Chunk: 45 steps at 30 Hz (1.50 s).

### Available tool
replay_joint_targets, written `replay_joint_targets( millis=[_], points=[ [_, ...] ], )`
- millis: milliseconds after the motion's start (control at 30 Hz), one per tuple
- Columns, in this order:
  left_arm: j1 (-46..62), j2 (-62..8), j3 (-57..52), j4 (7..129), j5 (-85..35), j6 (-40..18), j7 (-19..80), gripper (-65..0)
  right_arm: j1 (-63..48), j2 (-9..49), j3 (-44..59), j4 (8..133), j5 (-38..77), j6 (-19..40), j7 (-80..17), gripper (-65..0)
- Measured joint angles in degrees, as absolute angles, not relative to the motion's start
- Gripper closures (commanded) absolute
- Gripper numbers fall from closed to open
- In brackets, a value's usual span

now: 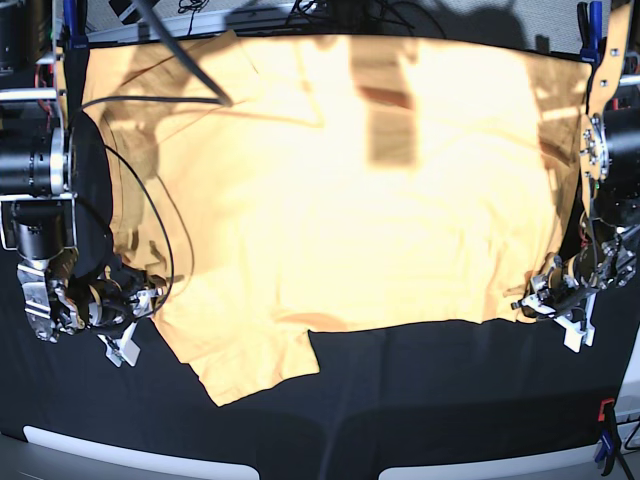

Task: Layout the t-shirt on the table in an organized manner, then fold the t-shirt properly
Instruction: 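Grasp the shirt's hem corners with both grippers, then lift the hem with both grippers and fold it over toward the collar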

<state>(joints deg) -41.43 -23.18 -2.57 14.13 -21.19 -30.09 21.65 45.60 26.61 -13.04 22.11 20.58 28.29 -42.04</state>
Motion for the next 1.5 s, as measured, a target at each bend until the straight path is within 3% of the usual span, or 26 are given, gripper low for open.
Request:
replay_joint_targets(
  millis=[133, 400, 600, 800, 900, 1067, 1500],
  points=[
    [-41.3, -23.2, -2.6, 14.1, -21.2, -30.1, 21.0, 0.0, 44.7, 26.5, -13.0, 22.1, 15.8, 28.3, -39.9, -0.1],
    [-39.2, -22.4, -2.6, 14.3, -24.5, -30.1, 16.4, 0.0, 42.5, 27.4, -12.8, 22.8, 14.8, 28.6, -33.9, 0.0],
    [-37.0, -22.4, -2.6, 20.5, -26.6, -29.8, 20.3, 0.0, 39.8, 31.1, -13.0, 29.5, 19.6, 31.7, -36.9, 0.0],
    [-32.8, -22.1, -2.6, 33.0, -26.9, -21.4, 24.4, 0.0, 34.1, 36.2, -13.0, 42.1, 25.7, 31.7, -39.4, 0.0],
    [-30.3, -22.6, -2.6, 39.0, -27.0, -20.6, 25.2, 0.0, 29.3, 38.2, -12.9, 48.8, 28.2, 31.7, -40.2, 0.0],
    [-24.8, -21.8, -4.9, 49.7, -27.1, -15.0, 26.2, 0.0, 21.9, 39.4, -4.2, 59.1, 28.7, 31.6, -41.7, 0.0],
    [-8.1, -21.9, -16.8, 71.9, -31.0, -16.9, 31.6, 0.0, 0.9, 39.0, 16.1, 81.7, 33.6, 33.3, -46.2, 0.0]
  ],
)
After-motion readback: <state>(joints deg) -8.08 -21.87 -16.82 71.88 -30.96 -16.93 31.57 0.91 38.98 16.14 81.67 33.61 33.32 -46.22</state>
